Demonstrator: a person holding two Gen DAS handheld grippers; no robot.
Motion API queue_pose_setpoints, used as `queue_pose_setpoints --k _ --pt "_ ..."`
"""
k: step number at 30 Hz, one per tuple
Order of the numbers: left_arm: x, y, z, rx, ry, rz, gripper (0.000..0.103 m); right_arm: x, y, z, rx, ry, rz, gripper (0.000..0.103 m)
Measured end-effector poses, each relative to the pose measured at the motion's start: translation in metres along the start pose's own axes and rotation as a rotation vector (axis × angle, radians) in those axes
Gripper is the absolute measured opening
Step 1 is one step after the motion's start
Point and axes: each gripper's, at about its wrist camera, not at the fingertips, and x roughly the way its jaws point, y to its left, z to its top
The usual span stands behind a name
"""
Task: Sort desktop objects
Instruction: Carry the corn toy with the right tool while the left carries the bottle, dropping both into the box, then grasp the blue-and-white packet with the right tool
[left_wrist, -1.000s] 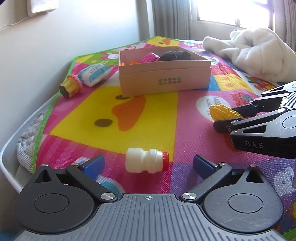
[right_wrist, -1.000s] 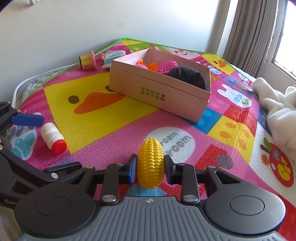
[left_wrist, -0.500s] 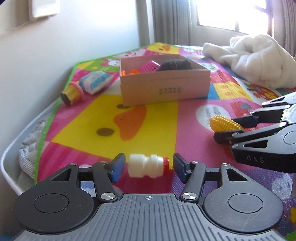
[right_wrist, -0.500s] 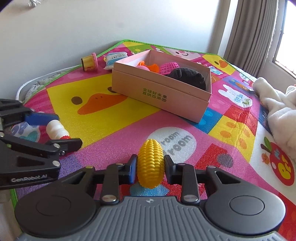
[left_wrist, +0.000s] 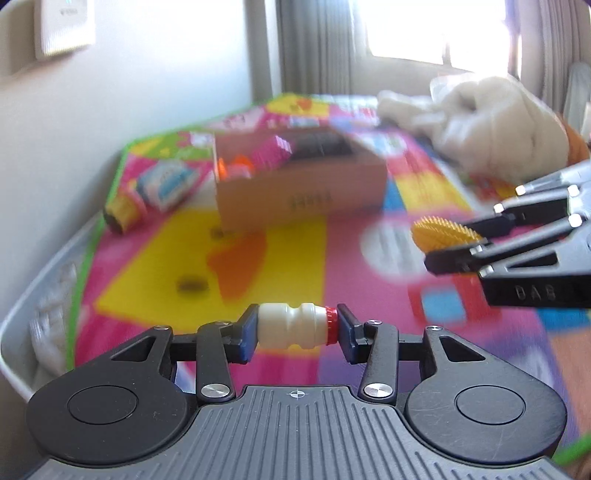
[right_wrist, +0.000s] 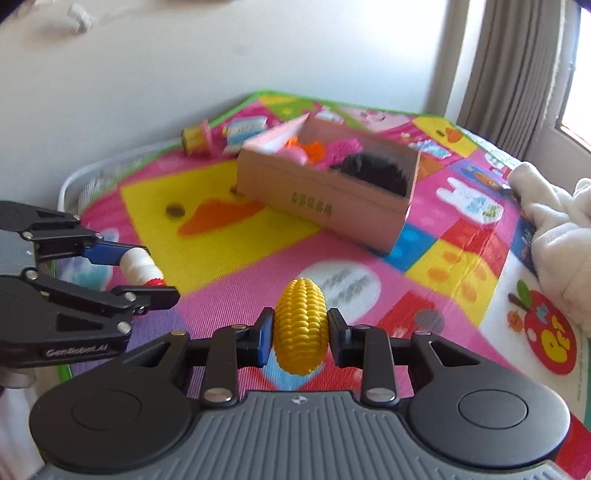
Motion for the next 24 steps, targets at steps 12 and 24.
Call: queue_pose_setpoints --k 12,24 --pt "0.050 0.017 0.148 0.016 -0.249 -0.012 0.059 0.001 -0.101 0.172 0.141 -0.297 0.052 0.031" --pt "0.076 0.098 0.056 -0.160 -0.040 0.153 0.097 0.115 -0.106 0.167 0.260 -0.124 0.005 0.054"
